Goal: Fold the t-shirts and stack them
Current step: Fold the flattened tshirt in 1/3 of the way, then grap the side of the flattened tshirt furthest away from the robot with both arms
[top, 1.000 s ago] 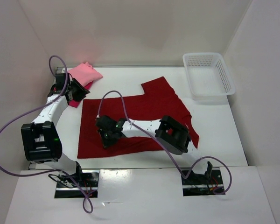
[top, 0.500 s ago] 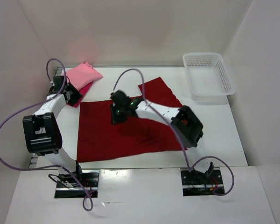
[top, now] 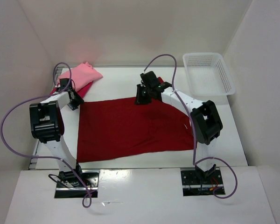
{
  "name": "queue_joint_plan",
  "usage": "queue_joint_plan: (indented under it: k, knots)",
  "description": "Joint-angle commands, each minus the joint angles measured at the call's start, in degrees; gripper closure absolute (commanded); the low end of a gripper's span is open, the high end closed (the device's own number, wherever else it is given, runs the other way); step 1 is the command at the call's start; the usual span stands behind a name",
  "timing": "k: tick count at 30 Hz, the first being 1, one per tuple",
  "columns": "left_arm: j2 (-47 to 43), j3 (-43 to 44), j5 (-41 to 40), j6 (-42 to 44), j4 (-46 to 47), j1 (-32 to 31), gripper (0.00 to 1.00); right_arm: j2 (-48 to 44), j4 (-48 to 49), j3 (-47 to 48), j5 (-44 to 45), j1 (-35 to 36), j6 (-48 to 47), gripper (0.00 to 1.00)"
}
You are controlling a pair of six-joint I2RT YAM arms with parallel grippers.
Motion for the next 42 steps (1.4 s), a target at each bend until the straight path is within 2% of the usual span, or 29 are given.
queue_joint_plan:
  k: [1,10,16,18,20,23,26,30,34,38,40,42]
  knots:
    - [1.92,3.71,-1.36,1.17,1.32,-0.43,0.49,-1.81,1.76,-0.86,-2.28,0.94,-1.67,0.8]
    - [6.58,5.65,-1.36,1.17,2.37,-2.8,0.51,0.13,1.76,1.33,-2.28,0.94,-1.67,0.8]
    - [5.27,5.13,-0.83,0.64,2.37,-2.81,0.72,1.89,0.71,5.89,-2.28,-1.08,-1.67,0.78]
    - [4.57,4.43,-0.83,0.11,2.37,-2.81,0.75,3.38,0.71,7.83,-2.28,-2.48,-1.67,0.78]
    - [3.77,3.73,-0.83,-0.41,2.37,-2.81,0.78,5.57,0.71,11.08,-1.76,-5.03,-1.67,0.73]
    - [2.36,3.72,-0.83,-0.42,2.37,-2.81,0.83,9.09,0.71,17.05,0.08,-8.63,-2.37,0.65]
    - [1.04,4.24,-0.04,-0.42,2.37,-2.81,0.91,16.62,-0.16,23.55,5.79,-11.62,-4.39,0.58]
    - [-2.11,4.25,3.64,0.11,3.69,-2.81,0.98,25.52,-5.08,37.26,13.71,-15.4,-6.68,0.5]
    - [-2.12,6.52,4.79,1.43,2.91,-3.33,0.99,34.39,-10.79,49.39,20.12,-16.72,-8.78,0.41]
    - [2.18,12.32,4.79,3.01,1.14,-3.86,1.0,44.05,-17.29,63.87,23.2,-17.87,-9.32,0.38]
    - [3.24,13.56,4.79,3.01,1.14,-4.39,1.0,46.09,-17.92,68.54,23.21,-18.57,-9.84,0.38]
    - [4.91,15.75,5.32,3.01,0.62,-4.91,1.0,47.33,-17.4,69.19,23.82,-18.57,-10.45,0.37]
